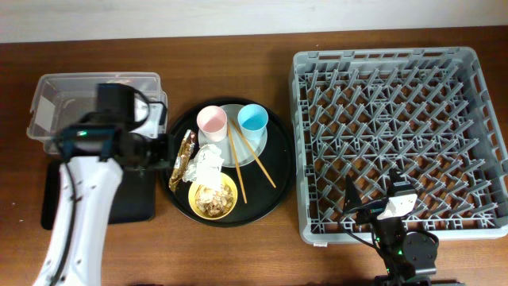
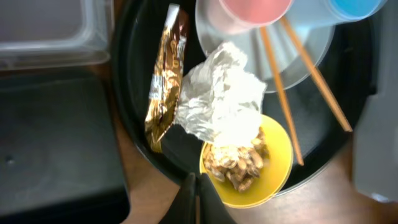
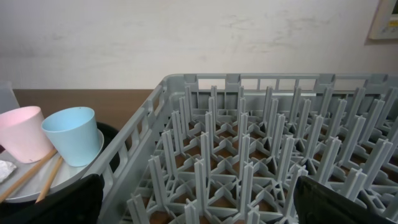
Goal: Sort waste into correct bins and load items into the dishwasher rack
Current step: 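Reach left gripper to the Nescafe Gold wrapper and grasp it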
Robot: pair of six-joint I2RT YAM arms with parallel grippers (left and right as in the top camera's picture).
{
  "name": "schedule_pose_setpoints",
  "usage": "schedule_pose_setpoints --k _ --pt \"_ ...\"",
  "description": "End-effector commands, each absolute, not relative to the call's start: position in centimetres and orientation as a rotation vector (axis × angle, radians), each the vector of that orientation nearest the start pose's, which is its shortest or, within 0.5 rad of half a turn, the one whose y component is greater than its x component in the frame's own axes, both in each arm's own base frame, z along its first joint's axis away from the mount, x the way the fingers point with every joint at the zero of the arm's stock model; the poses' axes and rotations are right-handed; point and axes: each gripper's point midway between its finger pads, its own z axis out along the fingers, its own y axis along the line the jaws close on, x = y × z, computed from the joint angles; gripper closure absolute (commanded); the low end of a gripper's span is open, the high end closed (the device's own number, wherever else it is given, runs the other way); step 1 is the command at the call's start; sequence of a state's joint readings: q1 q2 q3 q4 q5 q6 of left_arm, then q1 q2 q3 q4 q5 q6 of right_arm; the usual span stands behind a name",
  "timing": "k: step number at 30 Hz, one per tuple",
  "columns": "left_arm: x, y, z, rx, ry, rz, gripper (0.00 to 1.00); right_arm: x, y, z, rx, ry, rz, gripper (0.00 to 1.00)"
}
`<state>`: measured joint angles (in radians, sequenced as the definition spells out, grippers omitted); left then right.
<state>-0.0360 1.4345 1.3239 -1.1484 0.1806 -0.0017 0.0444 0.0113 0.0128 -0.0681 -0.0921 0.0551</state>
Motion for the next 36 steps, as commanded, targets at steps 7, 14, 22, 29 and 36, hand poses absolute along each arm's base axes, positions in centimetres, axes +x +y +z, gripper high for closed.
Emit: schedule_pose_setpoints --k 7,14,22,29,36 --pt "33.1 -5.2 11.0 0.075 2.896 -0.15 0.51 24.5 2.5 15.8 -0.055 1.642 0.15 0.01" --pt "34.1 -4.6 8.1 0.022 2.951 -0.085 0.68 24.5 2.5 15.8 -0.055 1.642 0.15 0.02" --pt "34.3 -3.8 6.4 0.014 2.982 -0.006 0.68 24.5 2.5 15.8 -0.055 1.642 0.15 0.02" --pt "34.2 -3.6 3.8 -0.009 2.952 0.002 0.64 24.5 2.5 15.8 -0.055 1.642 0.15 0.02" --pt "34.4 -3.6 3.2 -0.009 2.934 -0.004 0.54 24.5 2.5 15.8 -0.055 1.642 0.15 0.02"
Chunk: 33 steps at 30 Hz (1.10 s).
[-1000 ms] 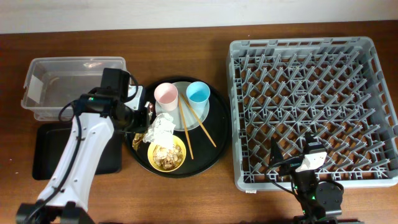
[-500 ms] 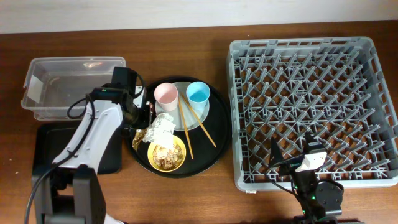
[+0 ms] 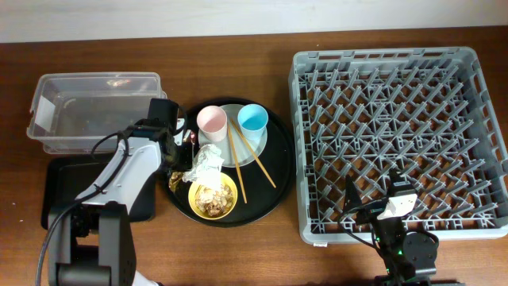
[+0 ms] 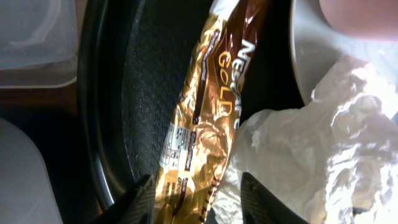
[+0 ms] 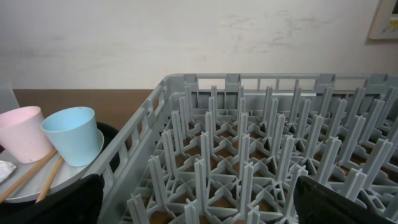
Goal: Sort waste into correct bins and load items into the dishwasher rack
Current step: 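Reach left gripper to the Nescafe Gold wrapper and grasp it, then carry the wrapper with left gripper and drop it into clear bin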
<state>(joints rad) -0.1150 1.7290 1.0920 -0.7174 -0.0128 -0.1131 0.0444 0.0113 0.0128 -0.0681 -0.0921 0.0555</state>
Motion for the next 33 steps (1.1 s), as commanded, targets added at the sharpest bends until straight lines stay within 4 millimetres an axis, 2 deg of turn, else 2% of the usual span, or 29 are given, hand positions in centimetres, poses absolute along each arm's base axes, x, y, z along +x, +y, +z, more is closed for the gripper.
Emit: schedule_pose_setpoints --k 1,10,13,24,27,31,33 --pt "34.3 -3.6 3.1 -0.009 2.936 -0.004 0.52 24.5 2.5 15.8 -0.055 1.642 0.15 0.02" --pt "33.6 -3.5 1.6 -0.009 2.931 -0.001 0.52 24.5 2.5 15.8 -0.055 1.642 0.15 0.02" --pt "33.7 -3.3 1.6 -0.01 2.926 0.013 0.59 24.5 2.5 15.8 -0.055 1.642 0.15 0.02" --pt "33.7 -3.4 0.6 -0.01 2.946 0.015 0.62 24.5 2.5 15.8 -0.055 1.642 0.15 0.02" --pt "33.8 -3.4 0.6 -0.01 2.943 0.015 0.8 24.5 2.5 15.8 -0.055 1.642 0.15 0.02" --pt "34.3 -3.4 1.1 -0.011 2.931 0.013 0.85 24.5 2.5 15.8 -0.055 1.642 0.15 0.02" --pt "34.9 -3.4 2.3 -0.012 2.912 0.01 0.91 24.5 2.5 15.8 -0.055 1.642 0.15 0.02"
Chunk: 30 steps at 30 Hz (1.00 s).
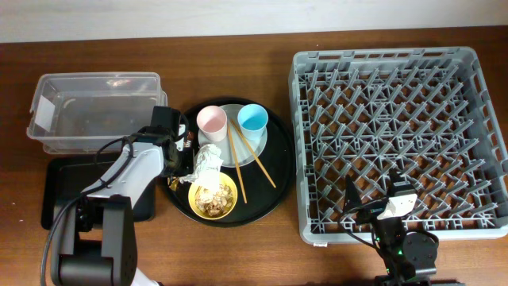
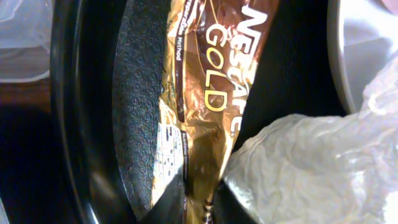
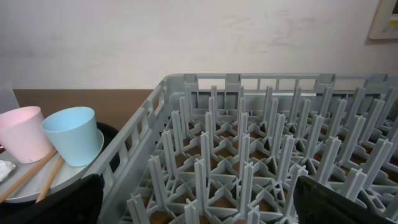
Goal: Sort waste into correct bins and load items into the dishwasher rack
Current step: 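Carry the wrapper with left gripper and drop it into clear bin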
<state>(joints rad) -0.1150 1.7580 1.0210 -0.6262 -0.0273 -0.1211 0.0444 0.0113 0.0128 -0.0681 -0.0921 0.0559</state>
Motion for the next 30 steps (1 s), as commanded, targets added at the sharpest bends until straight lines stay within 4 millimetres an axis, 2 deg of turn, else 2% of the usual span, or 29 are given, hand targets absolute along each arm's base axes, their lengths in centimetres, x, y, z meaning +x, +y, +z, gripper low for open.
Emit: schedule_pose_setpoints --k 1,4,5,6,11,12,15,16,20,24,27,30 --pt "35.2 -3.5 3.0 -0.012 2.903 0.008 0.93 24.5 2.5 15.8 -0.055 1.642 0.15 0.02" --pt "36.1 -3.6 5.4 -0.013 2.87 0.002 1.0 24.5 2.5 15.8 -0.055 1.642 0.15 0.02" --pt "36.4 -3.6 6.4 -0.013 2.853 0.0 1.0 24.5 2.5 15.8 -0.055 1.642 0.15 0.02" --pt "37.1 -3.7 8.6 -0.014 2.812 -0.007 1.0 24.5 2.5 15.8 -0.055 1.642 0.15 0.02" --pt "38.4 -3.8 13.4 -0.018 2.698 -0.024 1.0 24.5 2.5 15.8 -0.055 1.642 0.15 0.02" --pt "39.0 -3.6 14.8 -0.028 2.651 -0.03 1.0 24.5 2.5 15.8 -0.055 1.642 0.15 0.02" --pt "40.9 -2.5 17.5 -0.071 2.532 -0.034 1.0 24.5 2.5 15.8 -0.055 1.642 0.15 0.02" --pt "41.6 -1.6 18.1 -0.122 2.494 -0.021 1.0 24.5 2.5 15.8 -0.055 1.642 0.15 0.02" --pt "43.1 4.6 19.6 -0.457 2.349 0.099 1.0 24.5 2.5 15.8 -0.055 1.642 0.15 0.02" --pt "43.3 9.4 20.5 -0.736 2.222 0.08 1.0 24.5 2.5 15.8 -0.055 1.642 0.15 0.02" --pt "42.8 11.9 20.4 -0.919 2.148 0.053 1.0 24.5 2.5 15.8 -0.055 1.642 0.15 0.02" --pt "42.8 13.7 19.2 -1.023 2.122 0.052 1.0 24.5 2.5 15.8 -0.055 1.642 0.15 0.02"
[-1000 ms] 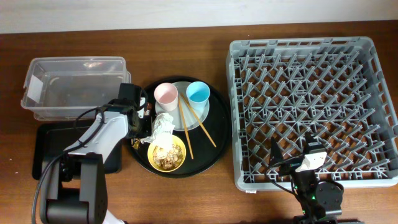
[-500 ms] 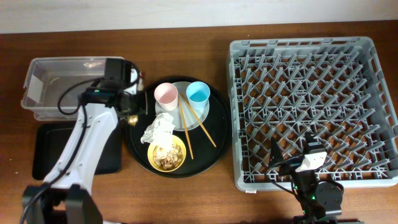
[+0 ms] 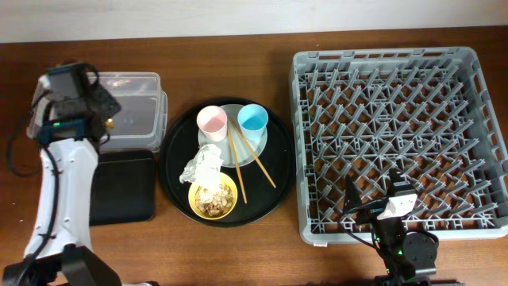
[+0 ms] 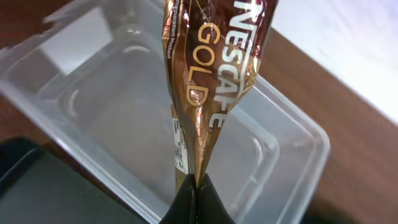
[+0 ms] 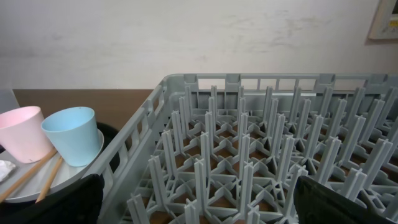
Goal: Sort waste into correct bins and load items into the dishwasher rack
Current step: 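Carry the wrapper with left gripper and drop it into clear bin, then move left gripper back to the tray and grasp the crumpled foil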
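My left gripper [image 4: 196,190] is shut on the lower end of a gold Nescafe wrapper [image 4: 208,81], which it holds upright over the clear plastic bin [image 4: 280,155]. In the overhead view that gripper [image 3: 101,111] sits above the bin [image 3: 139,107] at the far left. On the black tray [image 3: 171,171] remain a crumpled tissue [image 3: 202,165], a yellow bowl [image 3: 213,199] of food scraps, a pink cup [image 3: 212,121], a blue cup [image 3: 252,118] and chopsticks [image 3: 238,163]. My right gripper [image 5: 198,186] is open at the near edge of the grey dishwasher rack [image 3: 397,127].
A flat black bin [image 3: 123,187] lies in front of the clear bin, left of the tray. The cups stand on a grey plate [image 3: 262,143]. The rack's upright pegs [image 5: 249,155] fill the right wrist view.
My left gripper was shut on the wrapper lying on the tray's left side. Now it holds the wrapper over the clear bin, and the tray's left side is bare. The right arm is unchanged.
My left gripper was shut above the tray's left edge, with the wrapper lying beside the tissue. Then it was open around the wrapper's end, then shut on it. Now the wrapper hangs from it over the clear bin. The right gripper stayed open at the rack.
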Robot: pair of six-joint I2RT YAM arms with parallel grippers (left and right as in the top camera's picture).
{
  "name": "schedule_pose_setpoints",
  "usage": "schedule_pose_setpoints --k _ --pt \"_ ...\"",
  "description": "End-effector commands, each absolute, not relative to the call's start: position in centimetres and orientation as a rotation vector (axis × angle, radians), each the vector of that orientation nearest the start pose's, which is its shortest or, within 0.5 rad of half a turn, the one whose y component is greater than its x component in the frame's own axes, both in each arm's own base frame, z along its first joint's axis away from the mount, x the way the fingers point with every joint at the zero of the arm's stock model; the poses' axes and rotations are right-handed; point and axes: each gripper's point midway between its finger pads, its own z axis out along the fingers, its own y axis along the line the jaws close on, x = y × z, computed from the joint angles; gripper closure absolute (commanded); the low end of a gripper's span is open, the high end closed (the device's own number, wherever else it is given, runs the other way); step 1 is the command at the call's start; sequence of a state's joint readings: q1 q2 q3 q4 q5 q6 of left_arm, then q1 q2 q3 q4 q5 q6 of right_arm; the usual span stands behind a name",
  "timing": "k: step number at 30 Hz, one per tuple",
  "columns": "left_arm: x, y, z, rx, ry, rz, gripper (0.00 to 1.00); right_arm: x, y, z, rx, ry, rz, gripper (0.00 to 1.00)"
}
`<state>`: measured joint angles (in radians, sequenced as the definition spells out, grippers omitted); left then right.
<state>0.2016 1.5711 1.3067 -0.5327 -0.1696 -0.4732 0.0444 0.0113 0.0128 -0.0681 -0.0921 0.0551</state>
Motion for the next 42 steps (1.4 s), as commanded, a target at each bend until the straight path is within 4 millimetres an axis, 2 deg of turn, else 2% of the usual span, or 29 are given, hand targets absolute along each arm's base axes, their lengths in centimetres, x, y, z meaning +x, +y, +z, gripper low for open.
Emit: schedule_pose_setpoints --k 1,4,7,10,12,13,15,17,19,20,21,22,24,27,29,30,33,36,39,42 --pt "43.1 14.5 17.9 -1.053 2.13 0.061 1.0 24.5 2.5 15.8 -0.055 1.642 0.15 0.01" --pt "44.3 15.5 15.4 -1.076 2.143 0.072 1.0 24.5 2.5 15.8 -0.055 1.642 0.15 0.02" --pt "45.6 15.8 14.1 -1.07 2.131 0.065 0.97 24.5 2.5 15.8 -0.055 1.642 0.15 0.01" --pt "46.2 15.8 14.1 -1.06 2.113 0.05 0.8 24.5 2.5 15.8 -0.055 1.642 0.15 0.02" --pt "46.5 15.6 14.5 -1.048 2.108 0.024 0.61 24.5 2.5 15.8 -0.055 1.642 0.15 0.02" --pt "46.6 15.5 14.7 -1.044 2.105 0.017 0.47 24.5 2.5 15.8 -0.055 1.642 0.15 0.02" --pt "46.5 15.0 15.6 -1.029 2.101 -0.018 0.41 24.5 2.5 15.8 -0.055 1.642 0.15 0.02" --pt "46.2 13.4 17.1 -0.99 2.114 -0.118 0.38 24.5 2.5 15.8 -0.055 1.642 0.15 0.02" --pt "45.3 10.1 18.8 -0.921 2.167 -0.314 0.33 24.5 2.5 15.8 -0.055 1.642 0.15 0.02" --pt "44.5 7.8 19.5 -0.876 2.21 -0.454 0.24 24.5 2.5 15.8 -0.055 1.642 0.15 0.02" --pt "43.5 5.9 19.8 -0.851 2.253 -0.567 0.01 24.5 2.5 15.8 -0.055 1.642 0.15 0.02" --pt "42.0 4.0 20.1 -0.831 2.304 -0.676 0.01 24.5 2.5 15.8 -0.055 1.642 0.15 0.02" --pt "40.0 1.6 20.3 -0.757 2.383 -0.786 0.01 24.5 2.5 15.8 -0.055 1.642 0.15 0.02" --pt "38.1 -0.6 19.5 -0.661 2.491 -0.826 0.04 24.5 2.5 15.8 -0.055 1.642 0.15 0.02" --pt "36.4 -2.6 18.4 -0.498 2.598 -0.801 0.05 24.5 2.5 15.8 -0.055 1.642 0.15 0.02" --pt "35.8 -3.2 17.9 -0.439 2.64 -0.77 0.05 24.5 2.5 15.8 -0.055 1.642 0.15 0.02" --pt "34.4 -3.8 16.1 -0.359 2.765 -0.531 0.05 24.5 2.5 15.8 -0.055 1.642 0.15 0.01" --pt "34.1 -4.3 15.2 -0.255 2.805 -0.281 0.05 24.5 2.5 15.8 -0.055 1.642 0.15 0.02" --pt "33.9 -5.2 15.0 -0.162 2.807 -0.131 0.05 24.5 2.5 15.8 -0.055 1.642 0.15 0.02" --pt "33.8 -6.6 14.4 -0.07 2.817 -0.035 0.11 24.5 2.5 15.8 -0.055 1.642 0.15 0.02"
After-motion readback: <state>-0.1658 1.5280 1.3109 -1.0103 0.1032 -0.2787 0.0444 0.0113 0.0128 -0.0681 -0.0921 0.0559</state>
